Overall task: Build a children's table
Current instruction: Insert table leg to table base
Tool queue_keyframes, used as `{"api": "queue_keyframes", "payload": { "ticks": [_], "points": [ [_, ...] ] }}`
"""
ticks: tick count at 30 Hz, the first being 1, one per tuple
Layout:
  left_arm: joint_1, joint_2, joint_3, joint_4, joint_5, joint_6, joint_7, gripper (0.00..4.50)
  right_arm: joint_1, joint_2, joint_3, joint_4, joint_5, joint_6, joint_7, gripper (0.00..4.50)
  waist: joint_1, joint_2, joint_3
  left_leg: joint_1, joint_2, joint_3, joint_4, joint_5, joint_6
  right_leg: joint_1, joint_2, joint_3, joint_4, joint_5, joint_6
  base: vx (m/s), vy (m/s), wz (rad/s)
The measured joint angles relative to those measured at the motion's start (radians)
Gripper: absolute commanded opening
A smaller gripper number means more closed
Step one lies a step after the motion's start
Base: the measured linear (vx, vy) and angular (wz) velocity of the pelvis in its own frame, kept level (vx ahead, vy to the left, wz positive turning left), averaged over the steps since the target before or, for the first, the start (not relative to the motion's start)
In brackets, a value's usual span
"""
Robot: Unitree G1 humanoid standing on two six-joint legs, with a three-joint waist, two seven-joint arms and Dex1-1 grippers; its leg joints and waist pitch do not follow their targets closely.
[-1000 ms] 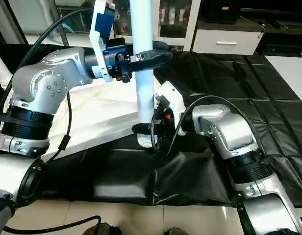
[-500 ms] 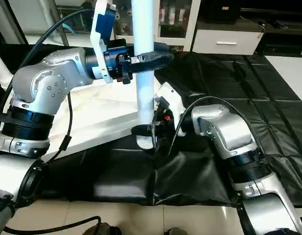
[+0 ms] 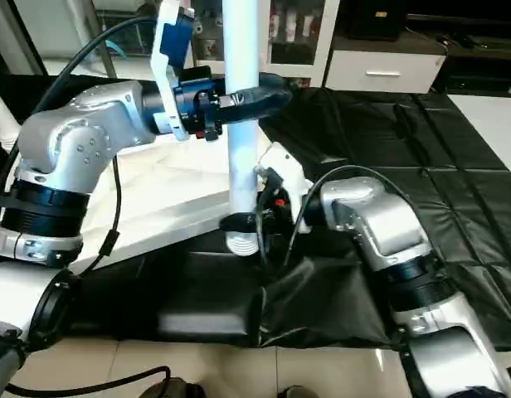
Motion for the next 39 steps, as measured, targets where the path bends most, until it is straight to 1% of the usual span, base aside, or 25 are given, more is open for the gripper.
{"api": "queue_keyframes", "payload": {
  "ticks": [3, 5, 6, 8, 10, 11, 12, 15, 17, 18, 20, 21, 23, 24, 25, 27, 29, 31, 34, 35, 37, 38, 39],
  "points": [
    [0.006, -0.006, 0.027, 0.024, 0.0, -0.009, 0.025, 2.85, 0.0, 0.008, -0.037, 0.028, 0.0, -0.023, -0.048, 1.93, 0.001, 0.0, 0.0, 0.0, 0.0, 0.0, 0.0, 0.0, 0.0, 0.0, 0.0, 0.0, 0.0, 0.0, 0.0, 0.0, 0.0, 0.0],
    [0.025, -0.002, 0.036, 0.025, 0.0, -0.012, 0.026, 3.18, 0.0, 0.006, -0.065, 0.042, 0.0, -0.031, -0.068, 1.93, 0.0, 0.0, 0.0, 0.0, 0.0, 0.0, 0.0, 0.0, 0.0, 0.001, 0.0, 0.0, 0.0, 0.0, 0.0, 0.0, 0.0, 0.0],
    [0.037, 0.0, 0.036, 0.027, 0.0, -0.01, 0.026, 3.18, 0.0, 0.004, -0.088, 0.058, 0.001, -0.031, -0.084, 1.93, 0.001, 0.0, 0.0, 0.0, 0.0, 0.0, 0.0, 0.0, 0.0, 0.001, 0.0, 0.0, 0.0, 0.0, 0.0, 0.0, 0.0, 0.0],
    [0.053, 0.002, 0.035, 0.027, 0.0, -0.008, 0.021, 3.33, 0.0, -0.012, -0.127, 0.086, 0.0, -0.031, -0.111, 1.93, 0.003, 0.001, 0.0, 0.0, 0.0, 0.0, 0.0, 0.0, 0.0, 0.001, -0.001, 0.0, 0.0, 0.0, 0.0, 0.0, 0.0, 0.0],
    [0.063, 0.012, 0.034, 0.035, 0.003, -0.014, 0.018, 3.63, 0.002, -0.036, -0.171, 0.112, -0.003, -0.032, -0.14, 1.89, 0.001, 0.001, 0.0, 0.0, 0.0, 0.0, 0.0, 0.0, 0.0, 0.001, 0.0, 0.0, 0.0, 0.0, 0.0, 0.0, 0.0, 0.0],
    [0.066, 0.014, 0.033, 0.039, 0.005, -0.02, 0.018, 3.63, 0.002, -0.042, -0.192, 0.118, -0.003, -0.032, -0.155, 1.89, -0.001, 0.002, 0.0, 0.0, 0.0, 0.0, 0.0, 0.0, 0.0, 0.0, 0.0, 0.0, 0.0, 0.0, 0.0, 0.0, 0.0, 0.0],
    [0.069, 0.012, 0.03, 0.043, 0.016, -0.041, 0.018, 3.74, 0.002, -0.044, -0.223, 0.124, -0.001, -0.032, -0.173, 1.89, -0.002, 0.002, 0.0, 0.0, 0.0, 0.0, 0.0, 0.0, 0.0, 0.0, 0.0, 0.0, 0.0, 0.0, 0.0, 0.0, 0.0, 0.0],
    [0.072, -0.01, 0.031, 0.07, 0.041, -0.081, 0.036, 3.82, 0.002, -0.05, -0.263, 0.136, -0.001, -0.045, -0.215, 1.89, -0.005, 0.002, 0.0, 0.0, 0.0, 0.0, 0.0, 0.0, 0.0, 0.0, 0.0, 0.0, 0.0, 0.0, 0.0, 0.0, 0.0, 0.0],
    [0.072, -0.027, 0.03, 0.103, 0.079, -0.123, 0.094, 3.84, 0.004, -0.053, -0.264, 0.144, -0.027, -0.078, -0.252, 1.88, -0.007, 0.003, -0.001, 0.001, 0.0, 0.0, 0.0, 0.0, 0.0, 0.001, 0.0, 0.0, 0.0, 0.0, 0.0, 0.0, 0.0, 0.0],
    [0.073, -0.036, 0.027, 0.135, 0.125, -0.164, 0.162, 3.84, 0.011, -0.054, -0.276, 0.146, -0.035, -0.093, -0.28, 1.88, -0.009, 0.003, -0.001, 0.001, 0.0, 0.0, 0.0, 0.0, 0.0, 0.001, 0.0, 0.0, 0.0, 0.0, 0.0, 0.0, 0.0, 0.0],
    [0.08, -0.04, 0.012, 0.19, 0.196, -0.211, 0.266, 3.84, 0.036, -0.055, -0.301, 0.145, -0.045, -0.112, -0.316, 1.88, -0.013, 0.003, -0.001, 0.002, 0.0, -0.001, 0.0, 0.0, 0.0, 0.002, 0.0, -0.001, 0.0, 0.0, 0.0, 0.0, 0.0, 0.0],
    [0.092, -0.041, 0.003, 0.225, 0.236, -0.23, 0.33, 3.84, 0.056, -0.056, -0.313, 0.143, -0.055, -0.121, -0.339, 1.88, -0.014, 0.003, -0.001, 0.002, 0.0, -0.001, 0.0, 0.0, 0.0, 0.003, 0.0, -0.001, -0.001, 0.0, 0.0, 0.0, 0.0, 0.0],
    [0.12, -0.042, -0.014, 0.272, 0.285, -0.254, 0.393, 3.84, 0.088, -0.053, -0.329, 0.133, -0.064, -0.126, -0.365, 1.88, -0.017, 0.002, -0.001, 0.001, 0.0, -0.001, 0.0, 0.0, 0.0, 0.003, 0.0, -0.001, -0.002, 0.0, 0.0, 0.0, 0.0, 0.0],
    [0.144, -0.051, -0.035, 0.299, 0.323, -0.288, 0.433, 3.84, 0.118, -0.045, -0.345, 0.11, -0.067, -0.128, -0.39, 1.88, -0.018, 0.003, -0.001, 0.001, 0.0, -0.001, 0.0, 0.0, 0.0, 0.003, 0.0, -0.001, -0.002, 0.0, 0.0, 0.0, 0.0, 0.0],
    [0.158, -0.067, -0.048, 0.327, 0.341, -0.317, 0.442, 3.84, 0.148, -0.027, -0.364, 0.077, -0.069, -0.134, -0.421, 1.88, -0.017, 0.003, -0.001, 0.001, 0.0, -0.001, 0.0, 0.0, 0.0, 0.003, 0.0, -0.002, -0.004, 0.0, 0.0, 0.0, 0.0, 0.0],
    [0.185, -0.099, -0.072, 0.377, 0.359, -0.358, 0.429, 3.84, 0.191, 0.006, -0.374, 0.029, -0.069, -0.138, -0.463, 1.88, -0.017, 0.003, -0.001, -0.001, 0.0, -0.001, 0.0, -0.001, 0.001, 0.002, 0.0, -0.002, -0.005, 0.0, 0.0, 0.0, 0.0, 0.0],
    [0.19, -0.13, -0.098, 0.405, 0.365, -0.387, 0.395, 3.84, 0.206, 0.02, -0.373, 0.002, -0.069, -0.137, -0.481, 1.88, -0.016, 0.003, -0.001, -0.002, -0.001, -0.001, 0.0, -0.001, 0.001, 0.002, 0.0, -0.002, -0.006, 0.0, 0.0, 0.0, 0.0, 0.0],
    [0.186, -0.151, -0.116, 0.42, 0.371, -0.412, 0.367, 3.84, 0.215, 0.025, -0.372, -0.033, -0.066, -0.137, -0.488, 1.88, -0.019, 0.004, -0.001, -0.001, -0.001, -0.001, 0.0, -0.001, 0.002, 0.002, 0.0, -0.002, -0.006, 0.001, -0.001, 0.0, 0.0, 0.0],
    [0.176, -0.169, -0.128, 0.469, 0.383, -0.415, 0.348, 3.84, 0.241, 0.024, -0.375, -0.081, -0.058, -0.119, -0.493, 1.88, -0.025, 0.01, -0.003, 0.002, 0.0, -0.001, -0.001, -0.001, 0.001, 0.004, 0.0, -0.001, -0.006, 0.0, -0.001, 0.0, 0.0, 0.0],
    [0.168, -0.178, -0.133, 0.495, 0.394, -0.414, 0.348, 3.84, 0.255, 0.021, -0.376, -0.097, -0.056, -0.111, -0.493, 1.88, -0.025, 0.011, -0.003, 0.002, 0.0, -0.001, -0.001, -0.001, 0.001, 0.004, 0.0, -0.002, -0.006, 0.0, 0.0, 0.0, 0.0, 0.0],
    [0.147, -0.192, -0.173, 0.568, 0.44, -0.414, 0.349, 3.84, 0.287, 0.016, -0.375, -0.138, -0.05, -0.086, -0.488, 1.88, -0.026, 0.015, -0.004, 0.002, -0.001, -0.002, -0.001, -0.001, 0.001, 0.005, 0.0, -0.002, -0.006, 0.0, 0.0, 0.0, 0.0, 0.0],
    [0.139, -0.198, -0.188, 0.601, 0.462, -0.421, 0.353, 3.84, 0.294, 0.013, -0.375, -0.151, -0.049, -0.076, -0.488, 1.88, -0.028, 0.019, -0.004, 0.002, -0.001, -0.002, -0.001, -0.001, 0.001, 0.005, 0.0, -0.002, -0.007, 0.0, 0.0, 0.0, 0.0, 0.0],
    [0.138, -0.204, -0.201, 0.628, 0.479, -0.43, 0.359, 3.56, 0.3, 0.007, -0.375, -0.164, -0.048, -0.07, -0.488, 1.88, -0.029, 0.023, -0.005, 0.002, -0.001, -0.001, -0.001, -0.001, 0.001, 0.005, 0.0, -0.001, -0.008, 0.0, 0.001, 0.0, 0.0, 0.0]
  ]
}}
